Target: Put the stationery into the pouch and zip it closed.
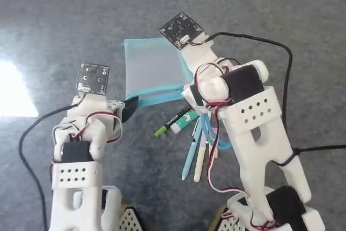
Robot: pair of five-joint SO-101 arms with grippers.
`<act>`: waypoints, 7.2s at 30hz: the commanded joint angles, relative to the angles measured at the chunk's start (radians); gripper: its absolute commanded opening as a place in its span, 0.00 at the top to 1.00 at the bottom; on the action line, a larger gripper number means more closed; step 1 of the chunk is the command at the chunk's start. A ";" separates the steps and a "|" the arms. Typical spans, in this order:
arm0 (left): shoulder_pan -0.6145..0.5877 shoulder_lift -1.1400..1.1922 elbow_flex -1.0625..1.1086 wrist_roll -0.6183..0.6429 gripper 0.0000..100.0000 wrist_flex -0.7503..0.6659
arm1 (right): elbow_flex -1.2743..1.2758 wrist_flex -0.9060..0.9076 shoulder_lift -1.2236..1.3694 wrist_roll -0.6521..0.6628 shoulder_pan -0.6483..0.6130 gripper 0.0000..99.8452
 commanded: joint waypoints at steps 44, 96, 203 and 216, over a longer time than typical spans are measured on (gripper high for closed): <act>-0.008 -0.014 0.076 0.081 0.92 -0.120 | 0.150 0.111 -0.199 0.058 -0.343 0.75; -0.740 0.941 -0.743 0.012 0.81 0.155 | 0.729 -0.773 0.246 -0.140 -0.417 0.79; 0.143 0.023 -0.010 0.011 0.99 -0.095 | 0.609 -0.171 -0.622 0.034 -0.133 0.96; -0.051 0.023 -0.005 0.149 0.99 -0.017 | 0.755 -0.182 -0.621 0.038 0.074 0.72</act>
